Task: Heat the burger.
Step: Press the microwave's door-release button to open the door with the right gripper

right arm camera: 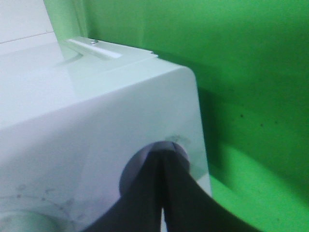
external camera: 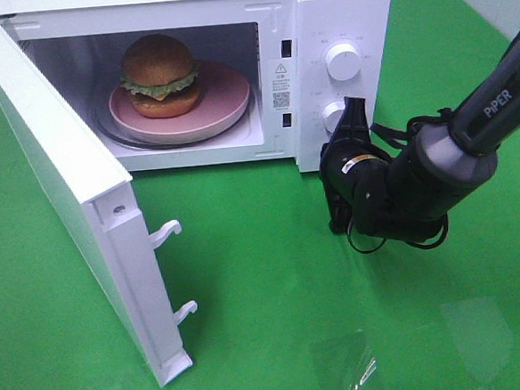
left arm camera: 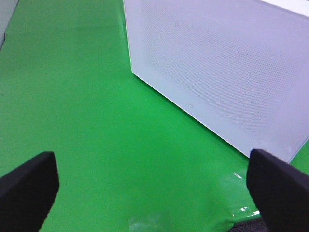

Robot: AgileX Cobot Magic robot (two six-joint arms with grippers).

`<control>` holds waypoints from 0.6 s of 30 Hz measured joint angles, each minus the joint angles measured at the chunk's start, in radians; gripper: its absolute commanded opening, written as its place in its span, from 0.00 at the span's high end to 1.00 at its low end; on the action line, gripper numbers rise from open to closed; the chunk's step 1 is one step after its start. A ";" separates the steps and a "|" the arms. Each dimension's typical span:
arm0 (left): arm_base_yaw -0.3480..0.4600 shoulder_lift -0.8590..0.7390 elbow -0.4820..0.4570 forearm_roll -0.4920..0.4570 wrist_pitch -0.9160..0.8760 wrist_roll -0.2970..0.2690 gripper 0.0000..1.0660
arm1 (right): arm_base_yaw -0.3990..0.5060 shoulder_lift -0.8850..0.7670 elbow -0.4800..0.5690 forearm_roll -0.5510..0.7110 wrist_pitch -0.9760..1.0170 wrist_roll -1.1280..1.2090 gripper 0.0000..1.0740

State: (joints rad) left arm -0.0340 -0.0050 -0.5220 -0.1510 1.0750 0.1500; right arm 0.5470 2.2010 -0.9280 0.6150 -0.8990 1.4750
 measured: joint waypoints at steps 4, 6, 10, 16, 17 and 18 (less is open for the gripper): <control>0.000 0.000 0.000 0.000 0.000 0.000 0.08 | -0.010 -0.012 0.017 -0.040 0.004 0.009 0.97; 0.000 0.000 0.000 0.000 0.000 0.000 0.08 | -0.015 -0.025 0.031 -0.047 0.004 0.018 0.97; 0.000 0.000 0.000 0.000 0.000 0.000 0.08 | -0.019 -0.046 0.066 -0.081 -0.013 0.056 0.96; 0.000 0.000 0.000 0.000 0.000 0.000 0.08 | 0.024 -0.067 0.110 -0.094 -0.050 0.133 0.95; 0.000 0.000 0.000 0.000 0.000 0.000 0.08 | 0.024 -0.067 0.110 -0.094 -0.050 0.133 0.95; 0.000 0.000 0.000 0.000 0.000 0.000 0.08 | 0.044 -0.074 0.124 -0.096 -0.051 0.151 0.95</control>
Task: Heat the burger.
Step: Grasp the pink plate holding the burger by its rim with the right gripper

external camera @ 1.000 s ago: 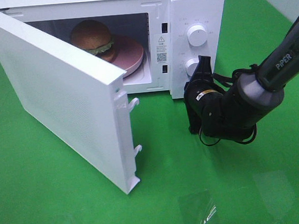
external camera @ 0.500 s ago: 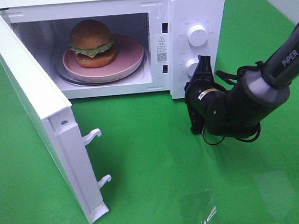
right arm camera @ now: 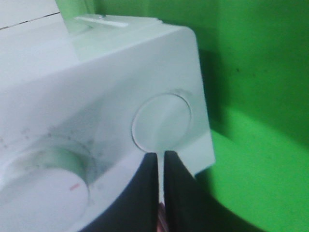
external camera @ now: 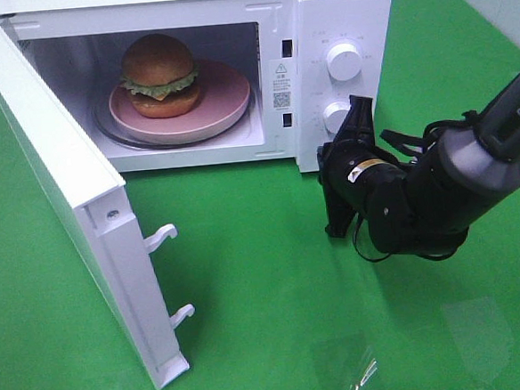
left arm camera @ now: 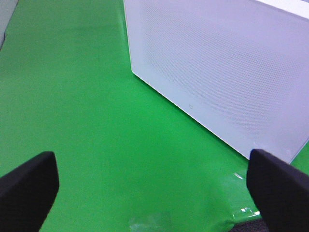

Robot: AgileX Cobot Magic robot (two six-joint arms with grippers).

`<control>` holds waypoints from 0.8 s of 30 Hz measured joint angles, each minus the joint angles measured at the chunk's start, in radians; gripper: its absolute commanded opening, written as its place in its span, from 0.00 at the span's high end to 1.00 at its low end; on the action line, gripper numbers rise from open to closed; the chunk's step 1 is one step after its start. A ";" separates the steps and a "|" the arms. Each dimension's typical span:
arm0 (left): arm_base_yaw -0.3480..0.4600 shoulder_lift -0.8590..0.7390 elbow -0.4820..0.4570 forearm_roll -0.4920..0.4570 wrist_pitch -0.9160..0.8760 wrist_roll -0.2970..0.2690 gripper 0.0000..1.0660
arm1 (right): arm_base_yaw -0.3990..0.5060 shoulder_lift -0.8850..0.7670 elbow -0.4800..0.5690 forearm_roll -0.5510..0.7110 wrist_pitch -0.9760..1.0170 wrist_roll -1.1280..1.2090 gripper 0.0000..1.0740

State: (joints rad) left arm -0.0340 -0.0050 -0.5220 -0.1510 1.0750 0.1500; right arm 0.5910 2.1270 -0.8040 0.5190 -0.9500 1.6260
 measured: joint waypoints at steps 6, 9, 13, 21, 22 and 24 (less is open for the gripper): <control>0.000 0.000 0.000 0.000 0.000 0.000 0.08 | 0.035 -0.036 0.051 0.000 0.002 0.017 0.94; 0.000 0.000 0.000 0.000 0.000 0.000 0.08 | 0.038 -0.091 0.089 -0.010 0.002 0.003 0.94; 0.000 0.000 0.000 0.000 0.000 0.000 0.08 | 0.038 -0.141 0.129 -0.037 0.016 -0.020 0.93; 0.000 0.000 0.000 0.000 0.000 0.000 0.08 | 0.038 -0.237 0.166 -0.073 0.124 -0.181 0.91; 0.000 0.000 0.000 0.000 0.000 0.000 0.08 | 0.038 -0.237 0.166 -0.073 0.124 -0.181 0.91; 0.000 0.000 0.000 0.000 0.000 0.000 0.08 | 0.038 -0.258 0.167 -0.081 0.165 -0.254 0.91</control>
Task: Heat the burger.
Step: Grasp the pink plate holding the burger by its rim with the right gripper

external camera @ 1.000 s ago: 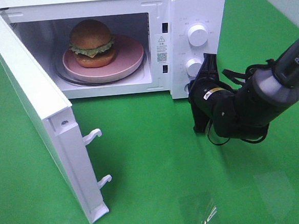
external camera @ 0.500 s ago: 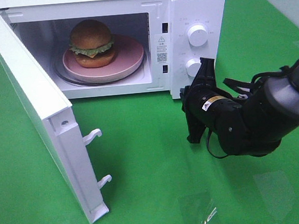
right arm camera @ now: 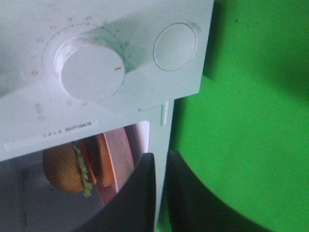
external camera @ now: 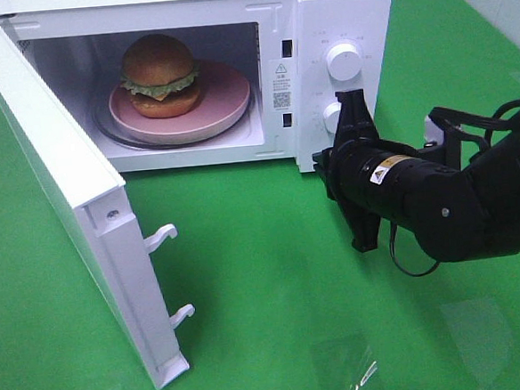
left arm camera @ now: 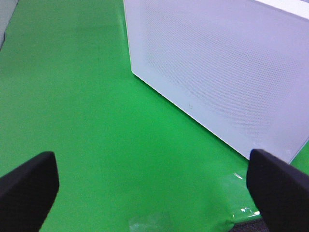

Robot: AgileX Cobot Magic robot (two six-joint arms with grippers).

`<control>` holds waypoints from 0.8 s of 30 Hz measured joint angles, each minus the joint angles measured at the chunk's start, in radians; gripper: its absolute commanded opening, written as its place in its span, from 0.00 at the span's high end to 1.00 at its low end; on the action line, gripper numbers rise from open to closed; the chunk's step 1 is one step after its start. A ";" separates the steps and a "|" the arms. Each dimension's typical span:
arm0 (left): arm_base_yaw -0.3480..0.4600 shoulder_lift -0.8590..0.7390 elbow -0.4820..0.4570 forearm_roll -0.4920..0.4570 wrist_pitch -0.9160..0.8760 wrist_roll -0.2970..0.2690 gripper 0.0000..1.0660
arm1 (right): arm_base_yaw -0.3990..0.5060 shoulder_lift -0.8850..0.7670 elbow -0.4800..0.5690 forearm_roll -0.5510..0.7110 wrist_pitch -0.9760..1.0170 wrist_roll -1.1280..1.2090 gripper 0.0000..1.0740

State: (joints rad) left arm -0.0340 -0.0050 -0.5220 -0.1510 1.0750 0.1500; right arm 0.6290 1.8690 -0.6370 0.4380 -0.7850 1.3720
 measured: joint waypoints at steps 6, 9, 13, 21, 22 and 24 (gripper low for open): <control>0.000 0.000 0.000 0.000 0.000 0.000 0.08 | 0.000 -0.064 0.000 -0.006 0.166 -0.289 0.90; 0.000 0.000 0.000 0.000 0.000 0.000 0.08 | 0.000 -0.078 0.000 -0.006 0.202 -0.372 0.90; 0.000 0.000 0.000 0.000 0.000 0.000 0.08 | 0.000 -0.100 0.001 -0.006 0.282 -0.580 0.90; 0.000 0.000 0.000 0.000 0.000 0.000 0.08 | -0.039 -0.117 -0.062 -0.054 0.477 -0.777 0.87; 0.000 0.000 0.000 0.000 0.000 0.000 0.08 | -0.052 -0.128 -0.102 -0.094 0.548 -0.835 0.85; 0.000 0.000 0.000 0.000 0.000 0.000 0.08 | -0.062 -0.141 -0.140 -0.144 0.630 -0.885 0.82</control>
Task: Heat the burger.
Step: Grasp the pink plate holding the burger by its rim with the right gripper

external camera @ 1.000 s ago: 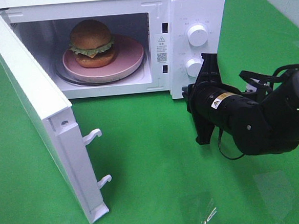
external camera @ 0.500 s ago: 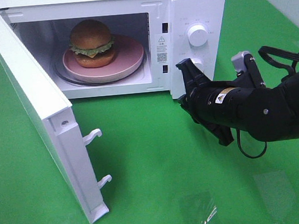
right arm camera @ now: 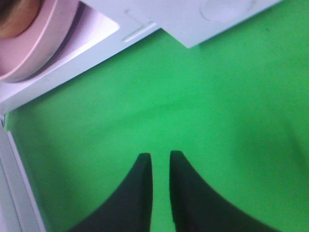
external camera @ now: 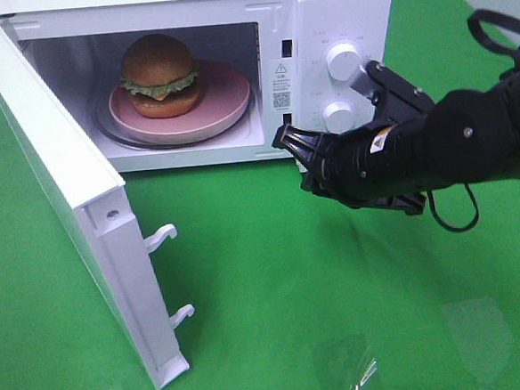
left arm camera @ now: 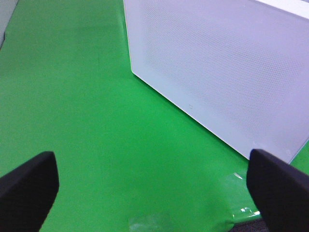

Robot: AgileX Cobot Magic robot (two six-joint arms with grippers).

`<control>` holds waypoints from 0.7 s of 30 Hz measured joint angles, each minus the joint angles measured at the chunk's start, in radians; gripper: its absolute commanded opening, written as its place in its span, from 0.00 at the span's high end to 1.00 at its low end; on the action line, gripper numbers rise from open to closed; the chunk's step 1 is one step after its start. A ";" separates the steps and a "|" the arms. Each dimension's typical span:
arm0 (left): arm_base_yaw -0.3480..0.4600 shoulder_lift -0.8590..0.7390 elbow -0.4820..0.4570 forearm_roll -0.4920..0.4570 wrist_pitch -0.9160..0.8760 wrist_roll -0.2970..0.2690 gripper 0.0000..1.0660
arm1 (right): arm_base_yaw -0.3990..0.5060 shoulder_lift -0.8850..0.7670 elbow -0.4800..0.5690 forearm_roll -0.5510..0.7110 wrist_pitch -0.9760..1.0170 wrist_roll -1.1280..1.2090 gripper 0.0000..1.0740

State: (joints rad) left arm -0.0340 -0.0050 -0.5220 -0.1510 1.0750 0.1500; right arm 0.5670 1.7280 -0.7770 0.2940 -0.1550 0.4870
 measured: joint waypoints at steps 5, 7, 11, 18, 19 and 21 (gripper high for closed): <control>0.000 0.000 0.000 0.000 0.000 0.000 0.08 | -0.003 -0.019 -0.087 -0.150 0.173 -0.092 0.67; 0.000 0.000 0.000 0.000 0.000 0.000 0.08 | -0.003 -0.020 -0.115 -0.213 0.239 -0.109 0.58; 0.000 0.000 0.000 0.000 0.000 0.000 0.08 | -0.003 -0.020 -0.151 -0.326 0.345 -0.138 0.41; 0.000 0.000 0.000 0.000 0.000 0.000 0.08 | -0.006 -0.020 -0.185 -0.466 0.460 -0.202 0.25; 0.000 0.000 0.000 0.000 0.000 0.000 0.08 | -0.006 -0.020 -0.185 -0.466 0.460 -0.202 0.25; 0.000 0.000 0.000 0.000 0.000 0.000 0.08 | -0.006 -0.020 -0.193 -0.482 0.488 -0.237 0.26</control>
State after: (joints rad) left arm -0.0340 -0.0050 -0.5220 -0.1510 1.0750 0.1500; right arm 0.5610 1.7080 -0.9700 -0.1880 0.3330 0.2500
